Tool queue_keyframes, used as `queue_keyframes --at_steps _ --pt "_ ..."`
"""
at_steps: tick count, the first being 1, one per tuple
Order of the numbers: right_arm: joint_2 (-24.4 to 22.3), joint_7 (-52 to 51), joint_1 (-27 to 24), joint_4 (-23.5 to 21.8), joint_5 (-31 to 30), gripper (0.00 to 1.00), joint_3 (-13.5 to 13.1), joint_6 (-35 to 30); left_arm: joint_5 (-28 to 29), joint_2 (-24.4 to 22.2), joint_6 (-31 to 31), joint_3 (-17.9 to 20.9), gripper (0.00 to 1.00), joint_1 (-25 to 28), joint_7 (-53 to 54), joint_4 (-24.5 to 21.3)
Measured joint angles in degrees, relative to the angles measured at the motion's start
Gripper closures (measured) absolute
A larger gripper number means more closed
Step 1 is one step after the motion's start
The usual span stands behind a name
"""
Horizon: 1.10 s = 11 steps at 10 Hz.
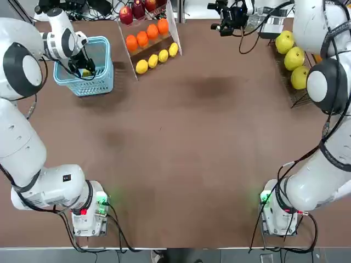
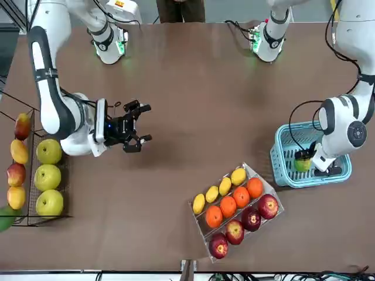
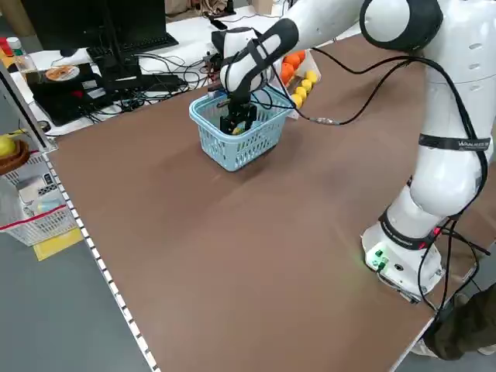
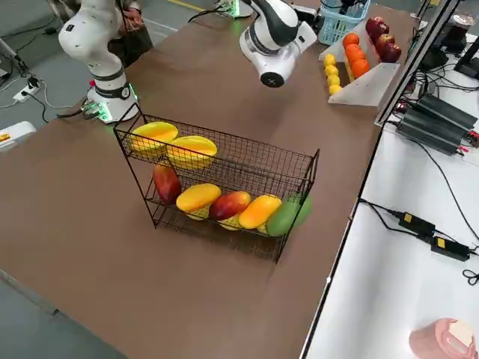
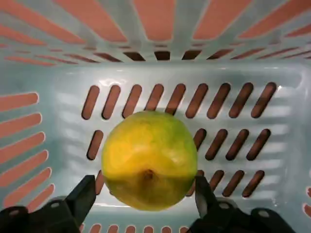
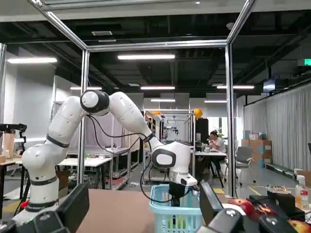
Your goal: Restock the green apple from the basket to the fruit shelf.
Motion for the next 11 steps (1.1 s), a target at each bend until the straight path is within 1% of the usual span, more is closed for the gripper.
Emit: queue_keyframes --at_steps 3,7,9,10,11 --pt "0.0 -0.3 0.3 -0.2 0.9 0.0 0.0 0.1 0.0 0.0 1.8 0.0 0.09 0.0 0.0 -0.2" --pt "0.4 -0.3 0.0 -0.3 1.4 0.0 -0.3 0.2 0.0 0.7 2.3 0.0 0.07 0.1 -0.7 -0.4" --pt "0.5 -0.3 0.0 -0.3 3.0 0.0 -0.3 0.8 0.0 1.2 2.8 0.1 0.1 0.1 -0.8 -0.4" --pt "0.6 -0.3 0.0 -0.4 3.7 0.0 -0.3 1.7 0.0 1.2 2.8 0.0 0.17 0.1 -0.8 -0.3" --pt "0.6 -0.3 0.1 -0.6 4.3 0.0 -0.3 2.3 0.0 1.2 2.8 0.1 0.17 0.2 -0.8 -0.2"
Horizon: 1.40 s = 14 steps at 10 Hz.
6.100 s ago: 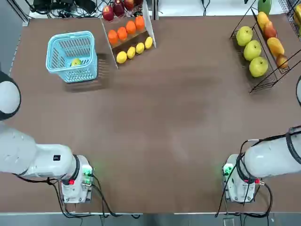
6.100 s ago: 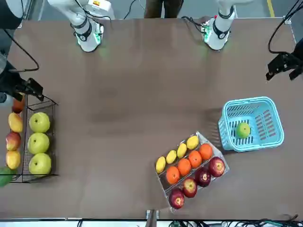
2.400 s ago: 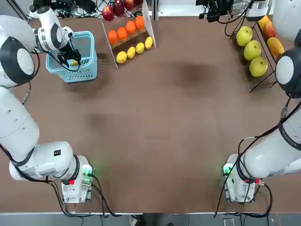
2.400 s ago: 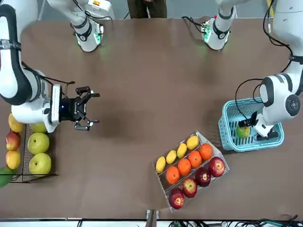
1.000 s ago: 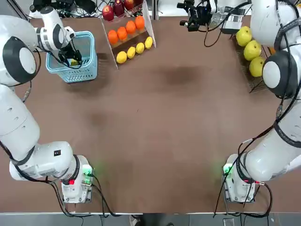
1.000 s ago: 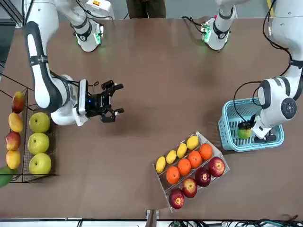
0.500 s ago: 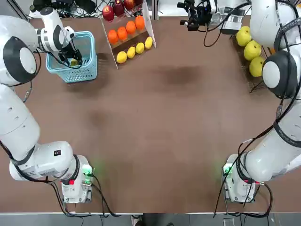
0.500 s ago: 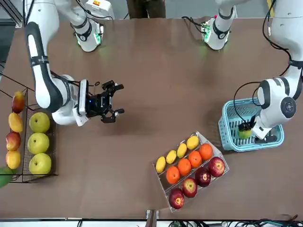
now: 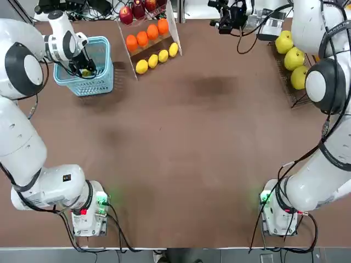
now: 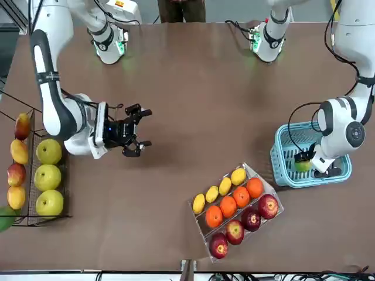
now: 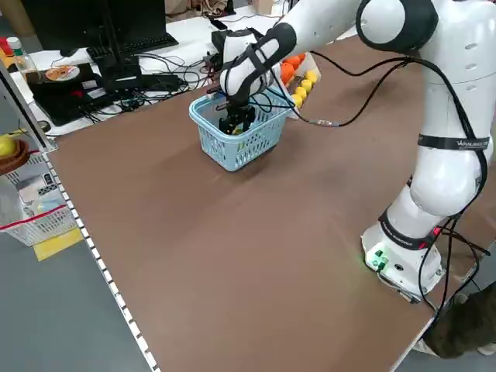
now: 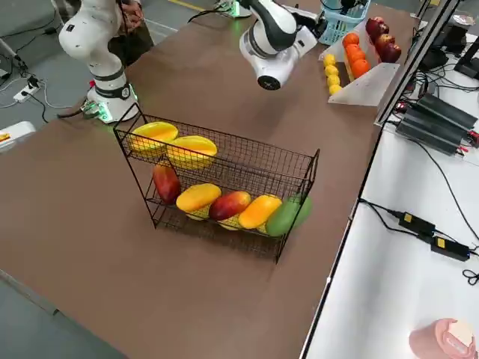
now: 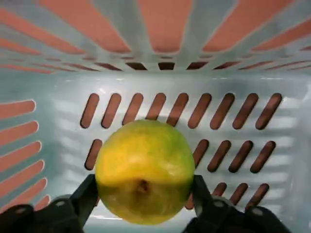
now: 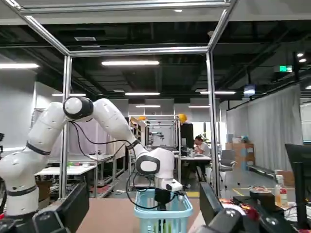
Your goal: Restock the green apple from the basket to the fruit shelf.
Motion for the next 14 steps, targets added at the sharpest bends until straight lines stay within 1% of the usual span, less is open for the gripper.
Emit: queue_keyframes --at_steps 4,5,6,7,9,10,11,12,14 --pt "0.2 -0.1 0.1 -0.5 0.9 0.0 0.1 0.4 0.0 -0.2 -0.3 0.0 0.19 0.0 0.0 0.8" --pt "0.2 -0.1 0.1 -0.5 1.0 0.0 0.1 0.4 0.0 -1.0 -1.7 0.0 0.19 0.0 -0.1 1.4" --pt "0.2 -0.1 0.1 -0.5 1.1 0.0 0.1 0.4 0.0 -2.6 -4.8 0.0 0.19 0.0 -0.4 2.4" --pt "0.2 -0.1 0.1 -0.5 1.1 0.0 0.1 0.4 0.0 -5.2 -9.9 -0.1 0.19 0.0 -1.2 4.0" --pt "0.2 -0.1 0.1 -0.5 1.2 0.0 0.1 0.4 0.0 -11.6 -22.9 -0.8 0.19 0.0 -2.8 9.0" --pt "0.2 -0.1 0.1 -0.5 1.2 0.0 0.1 0.4 0.0 -13.9 -28.4 -1.3 0.19 -0.1 -3.5 11.6" --pt "0.2 -0.1 0.1 -0.5 1.2 0.0 0.1 0.4 -1.7 -15.7 -31.9 -1.6 0.19 -0.1 -4.2 13.4" --pt "0.2 -0.1 0.0 -0.5 1.3 0.0 0.0 0.4 -5.6 -17.2 -33.9 -1.6 0.19 0.0 -4.5 14.2" --pt "0.2 -0.1 0.0 -0.5 1.3 0.0 0.0 0.4 -15.4 -19.4 -36.3 -1.8 0.19 0.0 -6.5 14.4"
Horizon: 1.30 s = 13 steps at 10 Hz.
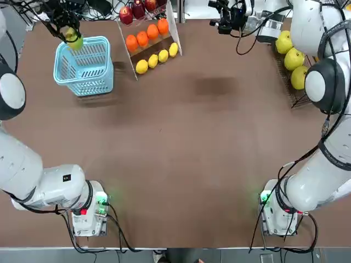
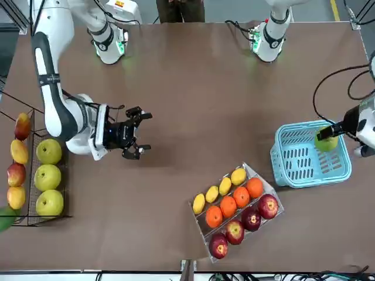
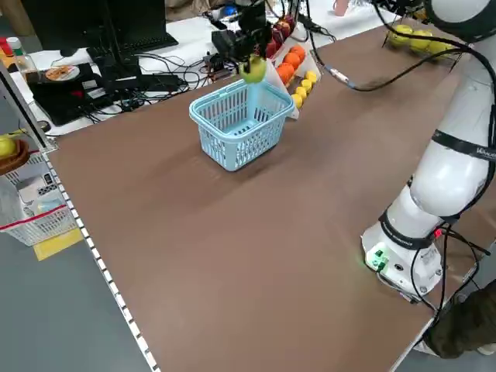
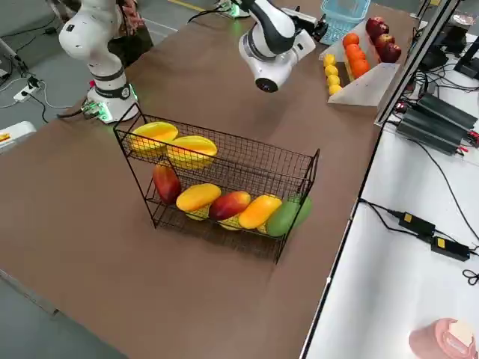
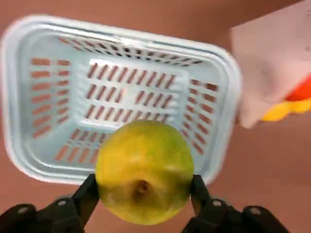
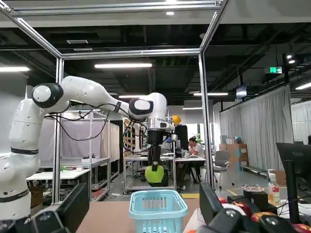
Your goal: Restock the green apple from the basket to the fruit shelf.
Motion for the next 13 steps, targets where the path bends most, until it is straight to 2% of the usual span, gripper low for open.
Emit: queue_keyframes --at_steps 2,4,6,9,11,12,13 --pt "0.0 0.0 -0.1 0.0 0.0 0.0 -0.1 0.0 -9.2 -1.5 -0.3 -3.7 0.19 -0.1 -5.9 0.1" --pt "0.0 0.0 -0.1 0.0 0.0 0.0 -0.1 0.0 -14.5 -2.5 0.6 -10.1 0.19 -0.6 -12.6 0.3" --pt "0.0 0.0 -0.1 0.0 0.0 0.0 -0.1 0.0 -19.4 -2.6 4.5 -17.2 0.19 -0.8 -19.9 0.3" --pt "1.8 -0.5 0.7 -0.4 0.3 0.0 0.1 -0.2 -20.8 -2.6 12.0 -30.2 0.19 -1.1 -31.6 0.4" --pt "3.9 -1.8 1.4 -0.6 0.8 0.0 -0.1 -2.2 -20.8 -2.3 20.0 -37.0 0.19 -1.4 -38.4 0.4" --pt "5.1 -2.2 1.9 -1.0 2.0 0.0 -0.1 -3.9 -20.7 -1.6 25.0 -39.1 0.19 -2.9 -41.2 0.4" --pt "5.8 -2.6 2.5 -1.5 3.3 0.0 -0.2 -5.0 -19.3 -0.6 29.1 -39.6 0.19 -5.8 -43.9 0.4"
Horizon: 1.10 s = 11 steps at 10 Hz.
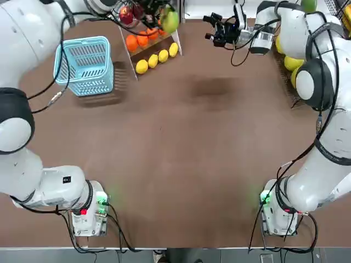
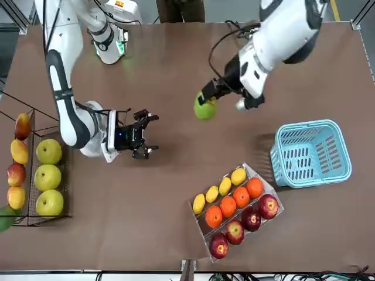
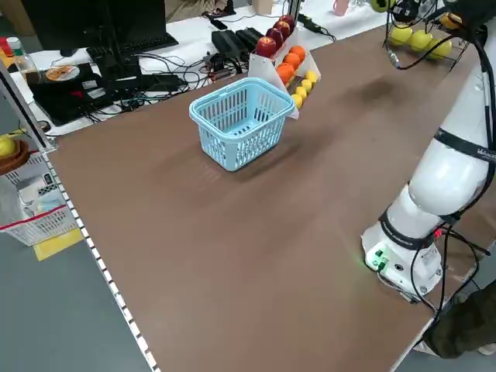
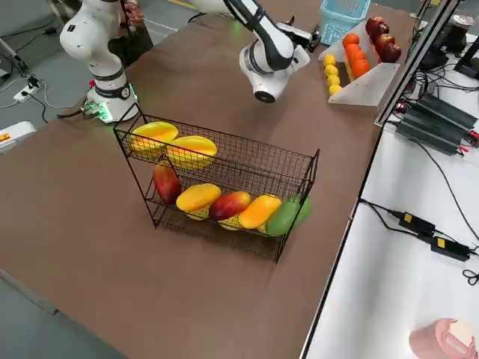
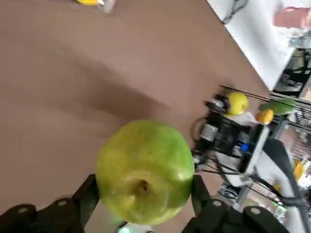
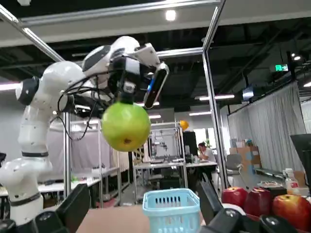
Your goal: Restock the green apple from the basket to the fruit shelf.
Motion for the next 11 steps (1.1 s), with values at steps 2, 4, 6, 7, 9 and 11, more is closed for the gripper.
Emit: queue_keyframes --at_steps 2,4,6,7,9,11 --pt "0.2 -0.1 1.7 -0.4 3.4 0.0 0.0 -0.9 6.4 3.4 5.4 -0.1 0.19 -5.7 -7.0 0.3" --pt "0.3 -0.1 2.5 -0.8 4.5 0.0 0.0 -1.8 16.8 10.4 7.9 0.1 0.19 -9.8 -15.2 4.2" --pt "0.3 -0.1 2.4 -2.7 4.5 0.0 -0.3 -3.5 23.9 16.6 8.0 0.1 0.19 -11.5 -20.5 8.4" --pt "0.3 -0.1 2.4 -3.6 4.5 0.0 -0.3 -4.4 24.4 18.0 8.0 0.1 0.19 -11.6 -20.6 9.6" --pt "0.3 -0.1 2.5 -4.6 4.5 0.0 -0.3 -4.9 24.4 18.5 8.0 0.1 0.19 -11.8 -20.8 10.7" --pt "0.3 -0.1 2.8 -5.0 4.5 0.0 -0.3 -4.9 24.5 18.5 8.0 0.3 0.19 -13.7 -21.8 11.6"
